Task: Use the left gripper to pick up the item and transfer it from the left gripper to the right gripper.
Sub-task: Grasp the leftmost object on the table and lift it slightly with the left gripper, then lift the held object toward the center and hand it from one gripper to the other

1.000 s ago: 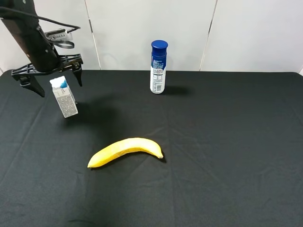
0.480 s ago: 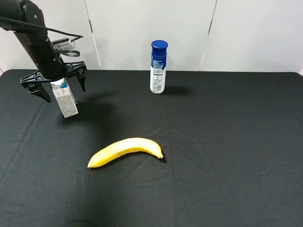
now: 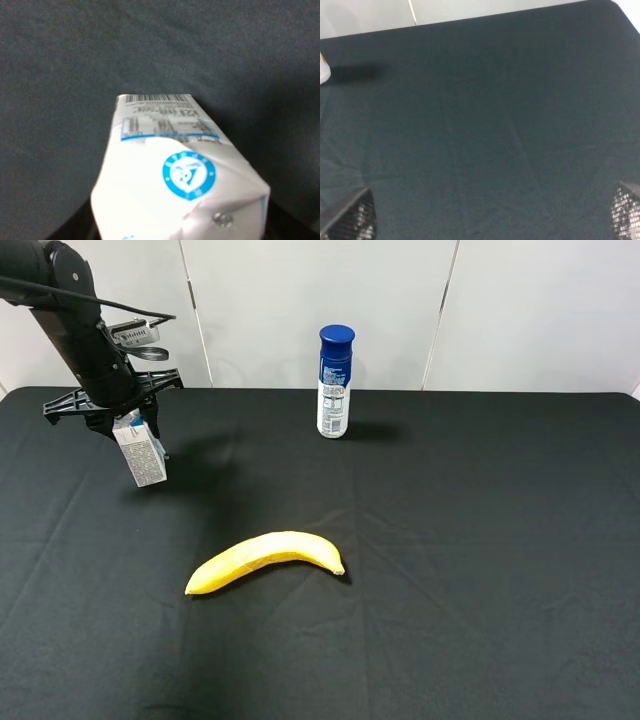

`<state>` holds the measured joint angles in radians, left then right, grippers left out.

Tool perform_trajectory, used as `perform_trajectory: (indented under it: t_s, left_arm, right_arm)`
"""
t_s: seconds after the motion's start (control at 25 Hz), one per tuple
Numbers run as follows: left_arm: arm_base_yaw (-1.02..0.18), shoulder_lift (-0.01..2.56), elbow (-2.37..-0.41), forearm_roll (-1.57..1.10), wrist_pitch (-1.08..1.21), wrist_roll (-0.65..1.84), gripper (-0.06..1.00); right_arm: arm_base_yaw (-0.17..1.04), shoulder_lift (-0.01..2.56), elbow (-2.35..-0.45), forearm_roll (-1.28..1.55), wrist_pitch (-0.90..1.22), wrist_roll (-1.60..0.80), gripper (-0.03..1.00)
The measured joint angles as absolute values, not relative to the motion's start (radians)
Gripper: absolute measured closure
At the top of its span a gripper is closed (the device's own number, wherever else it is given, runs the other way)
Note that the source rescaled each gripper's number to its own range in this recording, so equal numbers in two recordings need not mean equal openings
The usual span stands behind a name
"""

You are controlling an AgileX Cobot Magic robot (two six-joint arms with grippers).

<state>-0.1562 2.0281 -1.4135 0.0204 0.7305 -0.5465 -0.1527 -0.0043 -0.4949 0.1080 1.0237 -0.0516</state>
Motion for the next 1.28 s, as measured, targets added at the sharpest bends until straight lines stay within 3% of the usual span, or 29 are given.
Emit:
perform_trajectory:
  t_s: [0.76, 1.28]
  left_arm:
    - [-0.156, 2.027, -1.432, 0.017, 0.725, -0.547, 0.94]
    - [-0.156, 1.824, -1.466, 0.012, 0.873, -0.535, 0.94]
  right_arm:
    - [-0.153, -0.004, -0.495, 0.108, 1.024, -0.052, -0.03]
    - [-0.153, -0.004, -0.495, 0.11, 1.024, -0.052, -0.03]
